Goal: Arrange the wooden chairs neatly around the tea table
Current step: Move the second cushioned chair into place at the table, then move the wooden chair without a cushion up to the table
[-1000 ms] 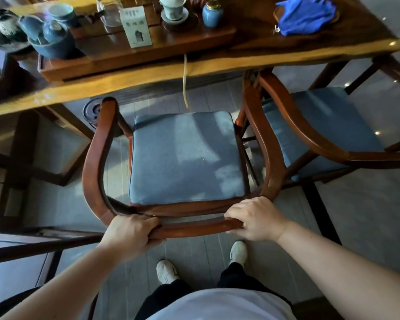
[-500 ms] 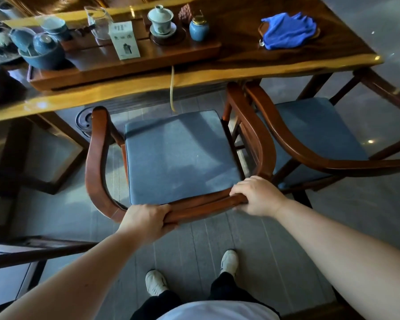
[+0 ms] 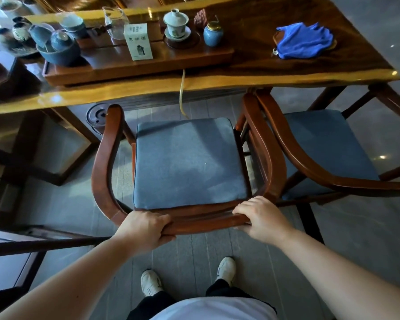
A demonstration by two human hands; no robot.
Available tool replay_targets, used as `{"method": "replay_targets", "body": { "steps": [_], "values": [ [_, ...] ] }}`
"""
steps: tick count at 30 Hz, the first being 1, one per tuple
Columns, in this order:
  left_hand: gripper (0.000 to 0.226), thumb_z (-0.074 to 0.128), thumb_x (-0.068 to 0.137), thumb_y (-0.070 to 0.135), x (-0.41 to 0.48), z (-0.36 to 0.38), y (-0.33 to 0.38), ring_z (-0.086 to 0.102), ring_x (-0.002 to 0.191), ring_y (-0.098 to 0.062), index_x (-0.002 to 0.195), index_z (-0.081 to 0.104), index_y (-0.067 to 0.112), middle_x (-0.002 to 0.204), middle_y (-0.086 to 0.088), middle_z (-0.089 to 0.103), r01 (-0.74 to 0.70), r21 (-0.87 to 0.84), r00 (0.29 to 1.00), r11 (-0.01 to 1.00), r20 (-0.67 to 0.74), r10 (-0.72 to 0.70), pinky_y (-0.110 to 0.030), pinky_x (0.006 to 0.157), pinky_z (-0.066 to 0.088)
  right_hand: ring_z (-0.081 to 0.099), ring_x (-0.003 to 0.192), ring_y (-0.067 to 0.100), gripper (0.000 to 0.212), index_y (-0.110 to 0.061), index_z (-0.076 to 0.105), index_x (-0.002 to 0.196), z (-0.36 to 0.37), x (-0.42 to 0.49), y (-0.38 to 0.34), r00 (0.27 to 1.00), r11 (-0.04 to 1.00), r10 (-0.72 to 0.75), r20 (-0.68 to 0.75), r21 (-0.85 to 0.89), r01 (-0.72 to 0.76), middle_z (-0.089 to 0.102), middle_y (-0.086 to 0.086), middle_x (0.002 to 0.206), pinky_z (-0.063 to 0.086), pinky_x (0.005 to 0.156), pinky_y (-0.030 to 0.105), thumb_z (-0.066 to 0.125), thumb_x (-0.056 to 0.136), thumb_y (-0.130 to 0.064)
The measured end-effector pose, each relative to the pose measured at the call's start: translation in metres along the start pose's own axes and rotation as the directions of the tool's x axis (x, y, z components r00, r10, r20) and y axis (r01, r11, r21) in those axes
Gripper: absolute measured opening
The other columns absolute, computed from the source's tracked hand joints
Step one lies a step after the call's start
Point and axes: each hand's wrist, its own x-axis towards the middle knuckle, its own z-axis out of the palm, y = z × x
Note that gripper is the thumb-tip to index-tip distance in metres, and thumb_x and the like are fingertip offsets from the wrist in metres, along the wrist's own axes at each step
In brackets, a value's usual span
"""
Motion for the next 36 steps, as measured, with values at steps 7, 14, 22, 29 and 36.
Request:
{"method": "replay_targets", "body": {
  "steps": [7, 14, 22, 29, 36],
  "values": [
    [0.037, 0.071, 0.062, 0.060, 0.003, -0.006, 0.013, 0.061, 0.050, -0.022, 0.075, 0.060, 0.026, 0.059, 0.008, 0.062, 0.090, 0.021, 0.996, 0.996, 0.024, -0.090, -0.026, 0.041, 0.042, 0.061, 0.083, 0.020, 0.034, -0.022, 0.067, 0.098, -0.011, 0.004, 0.011, 0.997, 0.998, -0.056, 0.059, 0.024, 0.055, 0.069, -0.007, 0.092, 0.048, 0.078, 0.039, 0.077, 0.074, -0.044],
    [0.046, 0.068, 0.070, 0.058, -0.006, -0.013, 0.025, 0.066, 0.078, -0.025, 0.100, 0.060, 0.024, 0.085, 0.002, 0.069, 0.189, -0.057, 0.982, 0.980, 0.003, -0.189, -0.033, 0.060, 0.050, 0.059, 0.107, 0.021, 0.054, -0.020, 0.063, 0.118, -0.020, -0.002, -0.008, 0.995, 0.999, 0.045, 0.084, -0.015, -0.044, 0.067, -0.002, 0.114, 0.041, 0.098, 0.041, 0.078, 0.073, -0.045],
    [0.071, 0.077, 0.069, 0.046, -0.035, -0.025, 0.045, 0.058, 0.110, -0.031, 0.125, 0.055, 0.010, 0.119, -0.009, 0.064, 0.267, -0.005, 0.954, 0.964, -0.141, -0.265, -0.045, 0.094, 0.048, 0.031, 0.137, 0.024, 0.093, -0.024, 0.022, 0.149, -0.021, 0.023, -0.053, 0.967, 0.963, -0.122, 0.225, -0.208, 0.170, 0.033, 0.006, 0.153, 0.020, 0.114, 0.047, 0.066, 0.077, -0.062],
    [0.071, 0.058, 0.076, 0.054, -0.088, -0.039, 0.040, 0.050, 0.121, -0.031, 0.131, 0.050, 0.010, 0.130, -0.010, 0.057, 0.473, -0.019, 0.868, 0.881, -0.160, -0.470, -0.047, 0.103, 0.040, 0.040, 0.132, 0.030, 0.089, -0.021, 0.037, 0.143, 0.001, 0.070, -0.124, 0.925, 0.905, -0.345, 0.162, -0.204, 0.373, 0.045, 0.013, 0.145, 0.027, 0.111, 0.053, 0.073, 0.070, -0.056],
    [0.074, 0.070, 0.069, 0.051, -0.212, -0.053, -0.016, 0.054, 0.118, -0.033, 0.129, 0.054, 0.011, 0.127, -0.010, 0.061, 0.680, -0.001, 0.727, 0.733, -0.130, -0.674, -0.045, 0.101, 0.042, 0.053, 0.121, 0.029, 0.089, -0.020, 0.048, 0.133, 0.035, 0.111, -0.212, 0.861, 0.835, -0.480, 0.168, -0.216, 0.507, 0.058, 0.012, 0.132, 0.039, 0.101, 0.055, 0.077, 0.058, -0.058]
  ]
}}
